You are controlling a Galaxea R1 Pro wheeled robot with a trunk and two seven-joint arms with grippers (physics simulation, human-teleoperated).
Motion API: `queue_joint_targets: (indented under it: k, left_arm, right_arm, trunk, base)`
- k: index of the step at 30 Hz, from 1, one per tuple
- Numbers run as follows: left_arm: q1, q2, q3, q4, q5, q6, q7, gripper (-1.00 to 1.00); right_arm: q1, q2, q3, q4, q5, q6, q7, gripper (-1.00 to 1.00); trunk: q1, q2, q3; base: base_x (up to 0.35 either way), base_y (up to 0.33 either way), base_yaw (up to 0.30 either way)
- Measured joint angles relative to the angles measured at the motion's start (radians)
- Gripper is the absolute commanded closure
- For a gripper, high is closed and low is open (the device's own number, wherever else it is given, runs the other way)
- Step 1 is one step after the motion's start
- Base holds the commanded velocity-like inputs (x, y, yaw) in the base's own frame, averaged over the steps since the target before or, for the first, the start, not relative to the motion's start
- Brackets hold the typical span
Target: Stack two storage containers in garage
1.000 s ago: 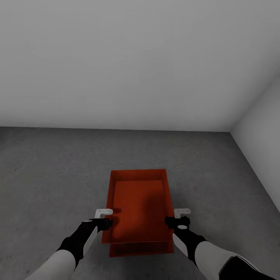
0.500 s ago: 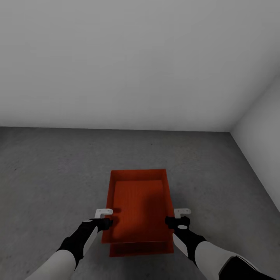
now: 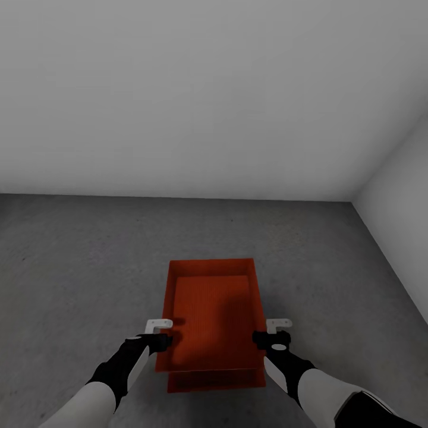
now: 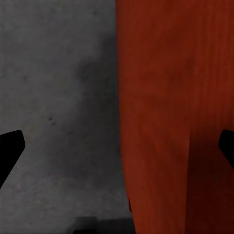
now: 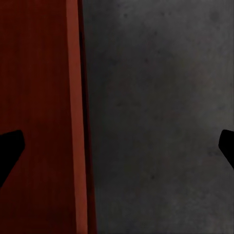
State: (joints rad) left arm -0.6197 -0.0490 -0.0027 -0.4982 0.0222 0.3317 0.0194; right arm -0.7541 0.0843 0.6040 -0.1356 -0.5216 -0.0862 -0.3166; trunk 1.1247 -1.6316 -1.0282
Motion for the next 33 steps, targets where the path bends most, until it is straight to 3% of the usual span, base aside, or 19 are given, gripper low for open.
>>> queue_joint_targets:
  k: [33]
  left_arm:
    - [0.0, 0.0, 0.001, 0.005, 0.003, 0.002, 0.0, -1.0]
  right_arm:
    - [0.0, 0.0, -0.001, 0.0, -0.001, -0.004, -0.004, -1.0]
  trunk:
    - [-0.123, 0.224, 0.1]
  base:
    - [0.0, 0.0, 0.0]
